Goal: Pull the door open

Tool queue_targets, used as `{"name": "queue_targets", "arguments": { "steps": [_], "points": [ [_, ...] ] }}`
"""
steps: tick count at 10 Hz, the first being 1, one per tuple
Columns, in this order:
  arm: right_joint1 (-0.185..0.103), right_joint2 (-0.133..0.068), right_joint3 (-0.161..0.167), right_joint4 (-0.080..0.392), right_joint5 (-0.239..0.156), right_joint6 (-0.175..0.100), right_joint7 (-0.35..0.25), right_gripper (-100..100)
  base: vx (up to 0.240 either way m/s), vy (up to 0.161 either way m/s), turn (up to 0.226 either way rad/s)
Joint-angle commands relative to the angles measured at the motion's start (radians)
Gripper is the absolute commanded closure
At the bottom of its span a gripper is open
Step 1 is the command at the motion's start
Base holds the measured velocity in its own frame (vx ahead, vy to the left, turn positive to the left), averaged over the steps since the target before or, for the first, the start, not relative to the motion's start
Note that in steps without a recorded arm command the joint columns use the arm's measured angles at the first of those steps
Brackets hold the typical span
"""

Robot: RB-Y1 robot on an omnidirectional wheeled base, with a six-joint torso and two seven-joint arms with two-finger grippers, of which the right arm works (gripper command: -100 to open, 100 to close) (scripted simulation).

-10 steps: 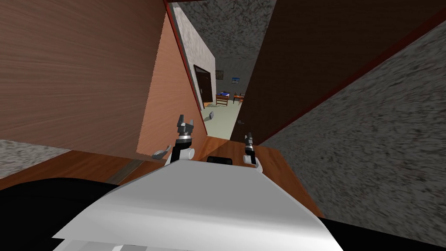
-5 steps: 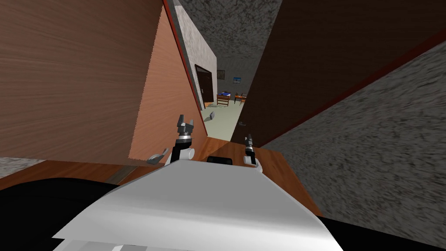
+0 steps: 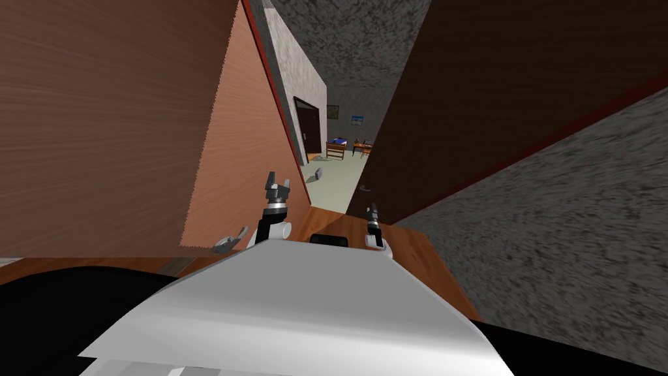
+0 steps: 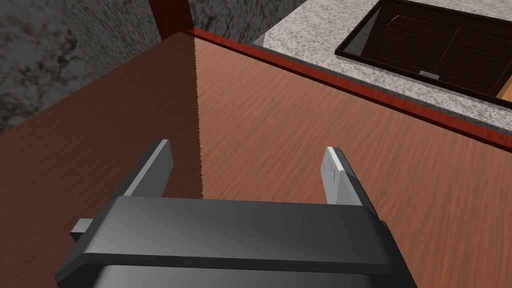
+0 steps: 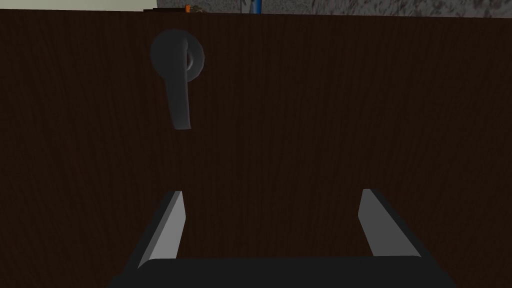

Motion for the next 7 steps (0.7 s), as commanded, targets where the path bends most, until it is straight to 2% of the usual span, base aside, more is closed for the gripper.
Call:
{"name": "queue_targets", "arguments": {
  "steps": [1, 7],
  "points": [
    [-0.011, -0.004, -0.003, 0.041, -0.004, -0.011, -0.005, -100, 0.095, 0.001, 0.033],
    [-0.051, -0.017, -0.012, 0.175, -0.018, -0.045, -0.020, -100, 0.087, -0.009, 0.033]
  ]
}}
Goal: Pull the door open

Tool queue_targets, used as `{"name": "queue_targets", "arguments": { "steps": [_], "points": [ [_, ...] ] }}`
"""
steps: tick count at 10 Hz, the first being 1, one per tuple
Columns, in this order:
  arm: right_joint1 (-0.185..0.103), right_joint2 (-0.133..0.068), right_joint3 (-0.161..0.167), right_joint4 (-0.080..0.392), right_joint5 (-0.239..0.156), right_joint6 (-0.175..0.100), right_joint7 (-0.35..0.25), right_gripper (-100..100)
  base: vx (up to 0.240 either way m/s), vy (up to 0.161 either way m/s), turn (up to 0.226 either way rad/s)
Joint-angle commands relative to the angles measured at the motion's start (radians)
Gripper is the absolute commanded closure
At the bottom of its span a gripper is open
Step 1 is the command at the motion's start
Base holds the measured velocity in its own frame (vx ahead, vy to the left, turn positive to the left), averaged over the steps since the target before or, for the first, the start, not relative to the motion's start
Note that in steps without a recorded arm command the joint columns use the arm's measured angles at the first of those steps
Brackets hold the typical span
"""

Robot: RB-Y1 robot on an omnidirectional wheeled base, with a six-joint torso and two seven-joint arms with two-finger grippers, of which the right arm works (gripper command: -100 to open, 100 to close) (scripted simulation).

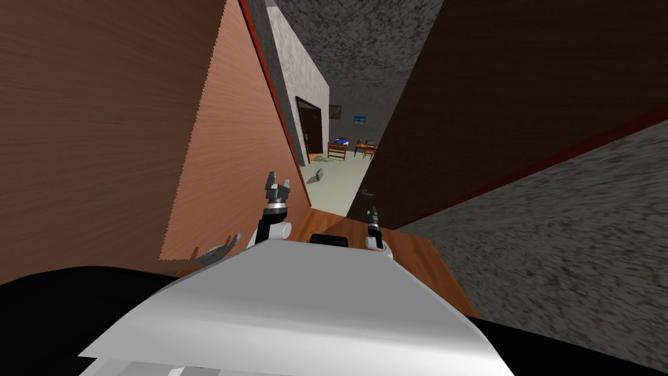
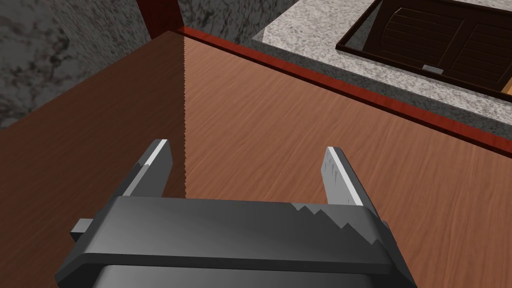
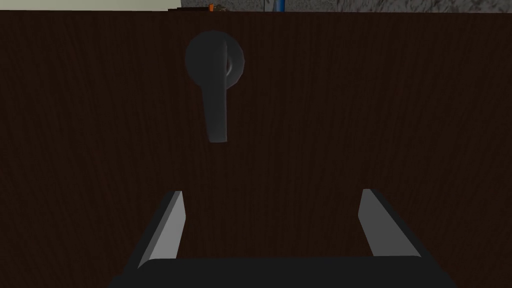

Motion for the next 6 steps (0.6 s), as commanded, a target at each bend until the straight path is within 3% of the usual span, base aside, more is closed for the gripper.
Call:
{"name": "queue_targets", "arguments": {
  "steps": [1, 3, 6],
  "points": [
    [-0.009, -0.002, -0.002, 0.030, -0.003, -0.008, -0.002, -100, 0.078, -0.016, 0.031],
    [-0.029, -0.008, -0.007, 0.098, -0.010, -0.025, -0.010, -100, 0.107, -0.015, 0.052],
    [-0.046, -0.013, -0.011, 0.155, -0.016, -0.040, -0.016, -100, 0.109, -0.015, 0.029]
  ]
}}
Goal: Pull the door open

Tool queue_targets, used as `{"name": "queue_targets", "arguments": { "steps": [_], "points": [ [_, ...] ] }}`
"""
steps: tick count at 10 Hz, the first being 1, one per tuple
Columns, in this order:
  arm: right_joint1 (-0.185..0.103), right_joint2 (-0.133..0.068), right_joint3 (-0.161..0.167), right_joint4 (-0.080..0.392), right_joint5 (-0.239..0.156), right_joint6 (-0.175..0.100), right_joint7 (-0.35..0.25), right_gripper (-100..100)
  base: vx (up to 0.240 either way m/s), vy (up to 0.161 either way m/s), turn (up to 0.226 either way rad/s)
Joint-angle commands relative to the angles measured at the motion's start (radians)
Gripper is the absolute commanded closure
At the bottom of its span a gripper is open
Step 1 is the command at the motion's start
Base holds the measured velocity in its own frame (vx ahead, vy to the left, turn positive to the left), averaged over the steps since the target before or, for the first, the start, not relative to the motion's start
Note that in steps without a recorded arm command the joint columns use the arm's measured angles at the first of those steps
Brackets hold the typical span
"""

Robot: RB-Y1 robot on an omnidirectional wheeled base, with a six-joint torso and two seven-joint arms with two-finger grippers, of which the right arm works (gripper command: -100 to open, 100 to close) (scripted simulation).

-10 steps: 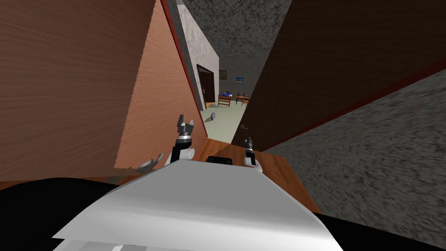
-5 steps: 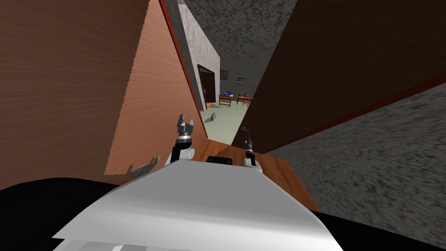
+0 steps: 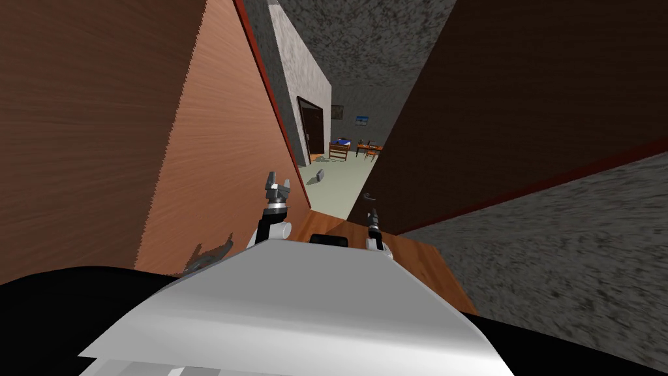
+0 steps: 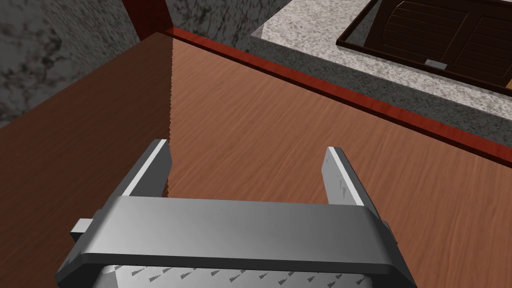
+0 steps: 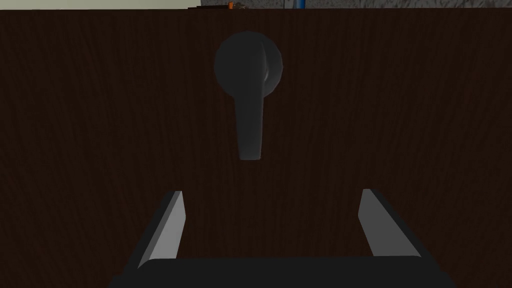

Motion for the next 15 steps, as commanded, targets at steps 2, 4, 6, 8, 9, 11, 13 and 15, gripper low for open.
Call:
{"name": "queue_targets", "arguments": {
  "steps": [2, 4, 6, 8, 9, 11, 13, 15],
  "points": [
    [-0.005, -0.004, -0.002, 0.018, -0.002, -0.002, -0.003, -100, 0.077, -0.013, 0.023],
    [0.004, -0.022, -0.013, 0.034, -0.011, -0.017, -0.019, -100, 0.161, 0.002, 0.117],
    [0.017, -0.045, -0.028, 0.053, -0.022, -0.035, -0.039, -100, 0.215, 0.027, 0.125],
    [0.030, -0.069, -0.044, 0.073, -0.033, -0.054, -0.058, -100, 0.197, 0.010, 0.137],
    [0.035, -0.078, -0.050, 0.081, -0.038, -0.062, -0.066, -100, 0.207, -0.035, 0.120],
    [0.039, -0.076, -0.052, 0.072, -0.039, -0.057, -0.063, -100, 0.140, -0.028, 0.053],
    [0.039, -0.076, -0.052, 0.072, -0.039, -0.057, -0.063, 100, -0.021, 0.005, -0.006],
    [0.039, -0.076, -0.052, 0.072, -0.039, -0.057, -0.063, 100, -0.023, 0.007, 0.001]
  ]
}}
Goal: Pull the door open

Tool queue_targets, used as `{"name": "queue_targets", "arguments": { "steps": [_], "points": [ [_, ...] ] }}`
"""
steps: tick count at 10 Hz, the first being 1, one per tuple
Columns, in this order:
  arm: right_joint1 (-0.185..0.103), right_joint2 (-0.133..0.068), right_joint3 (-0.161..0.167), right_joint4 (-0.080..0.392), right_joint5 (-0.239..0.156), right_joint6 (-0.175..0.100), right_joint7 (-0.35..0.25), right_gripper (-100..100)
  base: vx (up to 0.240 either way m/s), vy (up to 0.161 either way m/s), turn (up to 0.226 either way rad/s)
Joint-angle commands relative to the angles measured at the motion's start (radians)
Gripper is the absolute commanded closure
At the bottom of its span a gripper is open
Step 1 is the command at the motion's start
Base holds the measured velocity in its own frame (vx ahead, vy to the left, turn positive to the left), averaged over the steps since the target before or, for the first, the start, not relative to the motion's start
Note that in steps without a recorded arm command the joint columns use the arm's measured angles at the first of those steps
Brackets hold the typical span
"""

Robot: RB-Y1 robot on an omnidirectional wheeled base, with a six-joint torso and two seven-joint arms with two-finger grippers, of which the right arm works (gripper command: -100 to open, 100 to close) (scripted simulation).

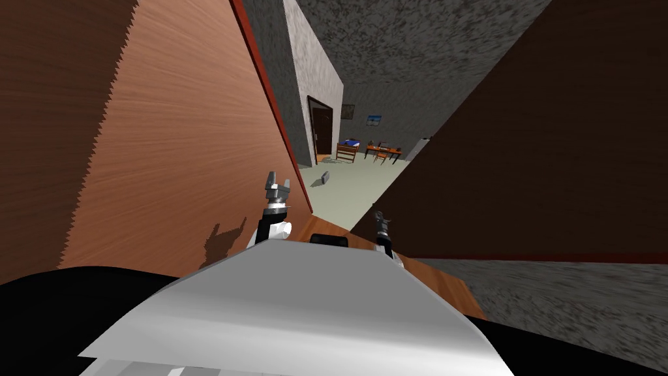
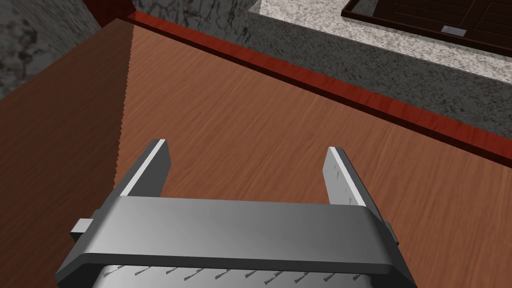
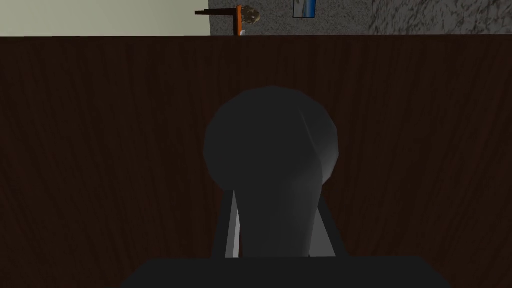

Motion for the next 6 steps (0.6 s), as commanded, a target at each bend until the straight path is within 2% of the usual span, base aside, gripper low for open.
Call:
{"name": "queue_targets", "arguments": {
  "steps": [1, 2, 3, 6],
  "points": [
    [-0.001, -0.001, -0.001, -0.001, -0.001, -0.002, -0.001, 100, -0.008, 0.001, 0.000],
    [-0.001, -0.001, -0.001, -0.001, -0.001, -0.002, -0.001, 100, 0.000, 0.000, 0.000],
    [0.013, -0.012, 0.014, -0.001, 0.007, -0.015, -0.019, 100, -0.124, -0.028, 0.148],
    [0.032, -0.031, 0.034, -0.002, 0.017, -0.038, -0.047, 100, -0.201, -0.027, 0.115]
  ]
}}
